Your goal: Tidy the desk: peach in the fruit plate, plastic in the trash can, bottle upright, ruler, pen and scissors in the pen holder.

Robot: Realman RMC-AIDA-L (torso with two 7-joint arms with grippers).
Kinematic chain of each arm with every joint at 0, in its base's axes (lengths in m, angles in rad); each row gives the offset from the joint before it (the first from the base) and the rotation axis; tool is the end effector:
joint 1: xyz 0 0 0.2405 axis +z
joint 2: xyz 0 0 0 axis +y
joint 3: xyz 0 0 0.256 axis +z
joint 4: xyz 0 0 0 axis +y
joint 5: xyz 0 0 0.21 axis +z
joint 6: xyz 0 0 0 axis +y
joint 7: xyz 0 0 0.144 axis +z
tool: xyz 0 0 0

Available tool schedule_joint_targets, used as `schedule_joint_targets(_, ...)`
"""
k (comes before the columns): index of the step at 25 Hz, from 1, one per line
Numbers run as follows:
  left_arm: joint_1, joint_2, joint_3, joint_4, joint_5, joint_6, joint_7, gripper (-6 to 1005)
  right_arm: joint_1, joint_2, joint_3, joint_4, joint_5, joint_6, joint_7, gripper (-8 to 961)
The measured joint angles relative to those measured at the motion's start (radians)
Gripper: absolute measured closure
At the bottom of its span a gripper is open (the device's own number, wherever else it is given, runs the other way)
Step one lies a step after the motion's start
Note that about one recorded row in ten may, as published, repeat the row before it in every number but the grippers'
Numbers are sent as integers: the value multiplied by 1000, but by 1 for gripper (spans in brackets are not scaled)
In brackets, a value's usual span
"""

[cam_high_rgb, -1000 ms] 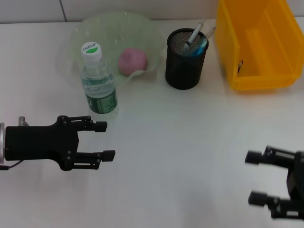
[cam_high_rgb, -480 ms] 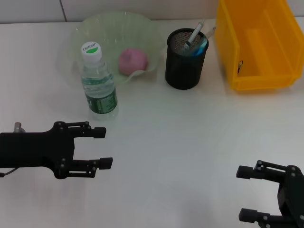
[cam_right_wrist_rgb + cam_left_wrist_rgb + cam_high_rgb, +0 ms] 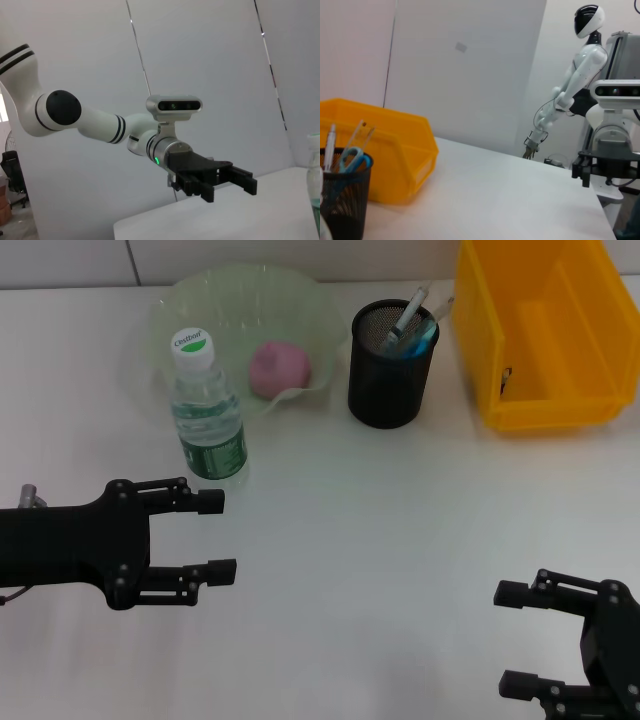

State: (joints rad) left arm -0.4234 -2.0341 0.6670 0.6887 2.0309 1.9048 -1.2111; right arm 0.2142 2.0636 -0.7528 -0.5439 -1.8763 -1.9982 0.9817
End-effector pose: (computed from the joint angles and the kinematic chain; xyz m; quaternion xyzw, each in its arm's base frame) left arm -0.2763 0.2681 0.0252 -0.9529 -0.1273 -0.2728 0.0361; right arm 0.2982 0.1890 0.0019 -0.9152 0.1331 0.3776 0.0471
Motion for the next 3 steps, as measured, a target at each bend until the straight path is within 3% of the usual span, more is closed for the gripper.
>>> schedule_joint_targets(3,0,1,3,0,0,10,6,225,5,0,7,0,3,-5,0,183)
